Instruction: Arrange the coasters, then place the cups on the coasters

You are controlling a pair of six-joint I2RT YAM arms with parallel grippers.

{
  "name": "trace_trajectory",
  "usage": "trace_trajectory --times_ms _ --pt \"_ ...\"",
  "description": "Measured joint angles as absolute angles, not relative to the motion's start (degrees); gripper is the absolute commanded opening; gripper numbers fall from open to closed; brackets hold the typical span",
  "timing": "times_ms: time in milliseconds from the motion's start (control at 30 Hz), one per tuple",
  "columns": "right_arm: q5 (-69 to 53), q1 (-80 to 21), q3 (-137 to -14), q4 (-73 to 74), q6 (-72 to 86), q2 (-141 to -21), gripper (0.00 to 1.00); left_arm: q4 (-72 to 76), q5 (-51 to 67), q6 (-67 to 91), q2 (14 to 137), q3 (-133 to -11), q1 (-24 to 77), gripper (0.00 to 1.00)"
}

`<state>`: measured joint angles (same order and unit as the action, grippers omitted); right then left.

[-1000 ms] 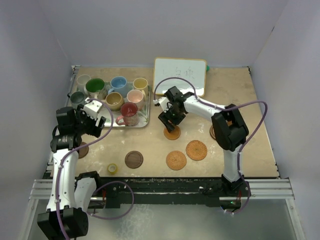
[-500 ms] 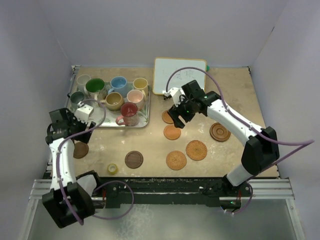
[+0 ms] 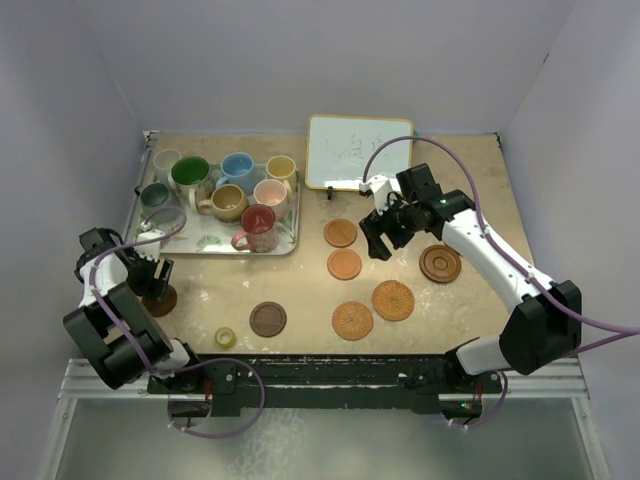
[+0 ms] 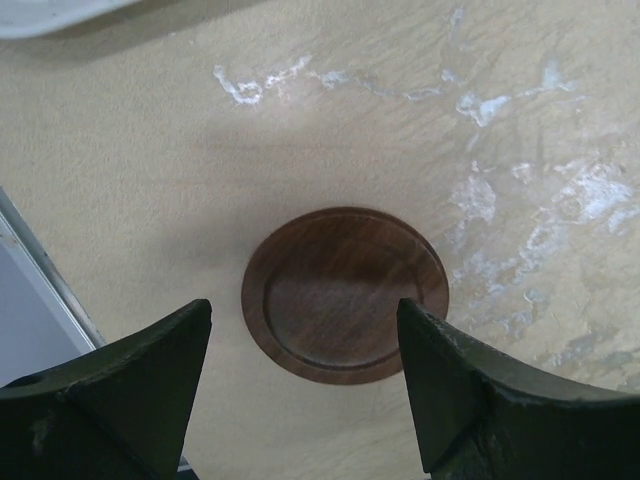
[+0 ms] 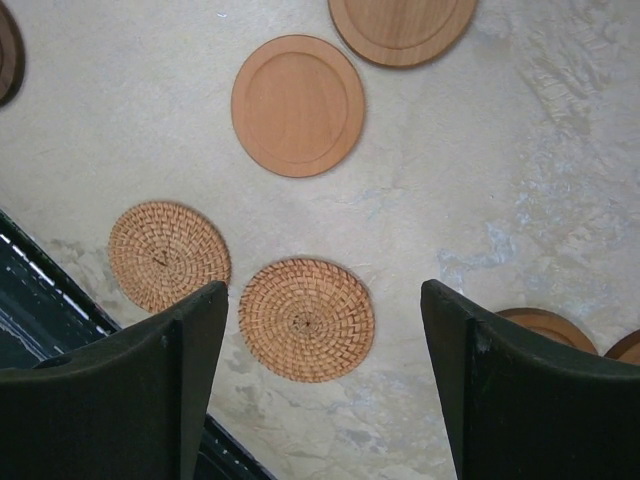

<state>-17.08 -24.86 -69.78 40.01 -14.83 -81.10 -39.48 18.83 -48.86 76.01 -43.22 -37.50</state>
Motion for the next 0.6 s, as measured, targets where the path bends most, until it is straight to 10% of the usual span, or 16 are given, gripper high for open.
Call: trace_trajectory --times_ms 600 --pt "-19.3 -23.2 -69.0 40.3 -15.3 -81.2 0.80 -33.6 17.1 -49.1 82.3 -43.3 -37.5 0.51"
